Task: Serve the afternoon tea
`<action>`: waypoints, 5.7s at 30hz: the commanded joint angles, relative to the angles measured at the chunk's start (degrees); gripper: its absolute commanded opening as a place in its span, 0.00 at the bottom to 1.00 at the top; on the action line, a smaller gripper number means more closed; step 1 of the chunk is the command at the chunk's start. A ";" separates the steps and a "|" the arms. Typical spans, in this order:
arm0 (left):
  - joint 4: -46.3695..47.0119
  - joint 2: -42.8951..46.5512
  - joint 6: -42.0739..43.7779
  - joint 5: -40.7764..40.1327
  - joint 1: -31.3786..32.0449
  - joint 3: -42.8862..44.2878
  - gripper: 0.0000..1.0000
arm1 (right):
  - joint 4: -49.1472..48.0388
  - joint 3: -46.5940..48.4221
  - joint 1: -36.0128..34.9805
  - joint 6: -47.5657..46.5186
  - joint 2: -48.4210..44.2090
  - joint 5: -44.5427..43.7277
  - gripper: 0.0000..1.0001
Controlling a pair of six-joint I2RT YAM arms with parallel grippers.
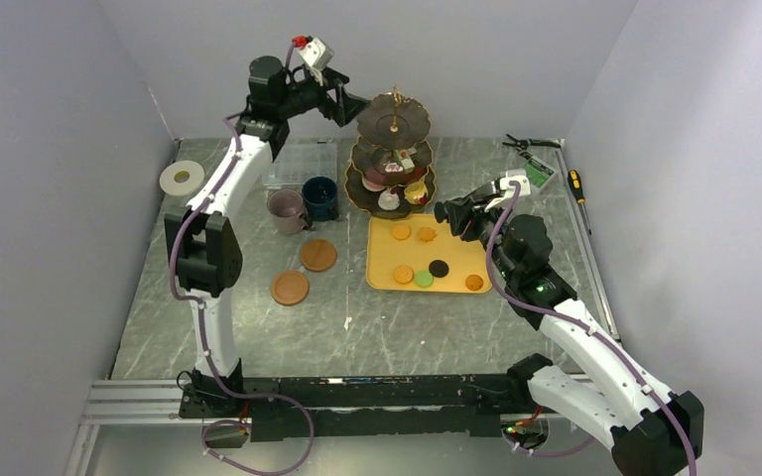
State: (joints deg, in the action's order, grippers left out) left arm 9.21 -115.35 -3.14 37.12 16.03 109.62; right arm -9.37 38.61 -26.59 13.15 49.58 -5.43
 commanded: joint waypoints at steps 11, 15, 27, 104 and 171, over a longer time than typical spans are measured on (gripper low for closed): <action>1.99 -20.14 -4.96 36.56 -0.61 28.10 0.92 | -1.10 0.92 0.27 0.95 -1.33 0.42 0.44; 5.31 -22.60 -7.16 37.11 -0.14 29.62 0.91 | -1.27 0.59 0.29 1.18 -1.13 0.66 0.44; 14.15 -28.99 -12.62 37.11 1.97 35.51 0.88 | -2.07 0.52 0.31 1.90 0.85 1.05 0.44; 12.05 -4.27 -5.71 4.63 4.88 1.16 0.86 | 0.86 -0.45 0.35 1.36 -3.34 0.97 0.44; 6.31 -8.37 9.45 11.13 4.36 13.14 0.93 | -0.90 -1.82 0.31 -1.65 0.90 -0.39 0.44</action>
State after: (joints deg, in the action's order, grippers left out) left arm 24.67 -131.66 -0.91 52.10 20.14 123.00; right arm -6.07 36.64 -26.55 13.61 49.10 -4.91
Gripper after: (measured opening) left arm 0.929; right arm 0.449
